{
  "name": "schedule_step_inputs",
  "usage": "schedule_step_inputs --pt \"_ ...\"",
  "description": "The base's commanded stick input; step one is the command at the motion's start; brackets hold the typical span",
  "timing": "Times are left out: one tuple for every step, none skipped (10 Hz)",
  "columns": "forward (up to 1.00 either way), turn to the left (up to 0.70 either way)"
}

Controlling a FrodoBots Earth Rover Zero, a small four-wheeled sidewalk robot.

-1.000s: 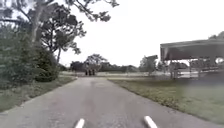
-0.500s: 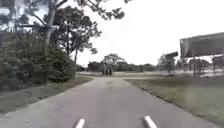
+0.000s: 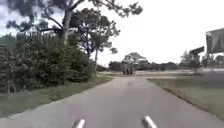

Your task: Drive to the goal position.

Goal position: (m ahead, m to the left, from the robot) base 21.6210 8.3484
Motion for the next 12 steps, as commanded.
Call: schedule_step_inputs --pt "0.69 0.03" --pt "0.69 0.03" --pt "0.69 0.03" --pt "0.69 0.03" --pt "0.69 0.03" --pt "0.69 0.03" --pt "0.69 0.03" --pt "0.69 0.03" --pt "0.69 0.03" --pt "0.69 0.03" --pt "0.69 0.03" --pt "0.69 0.03"
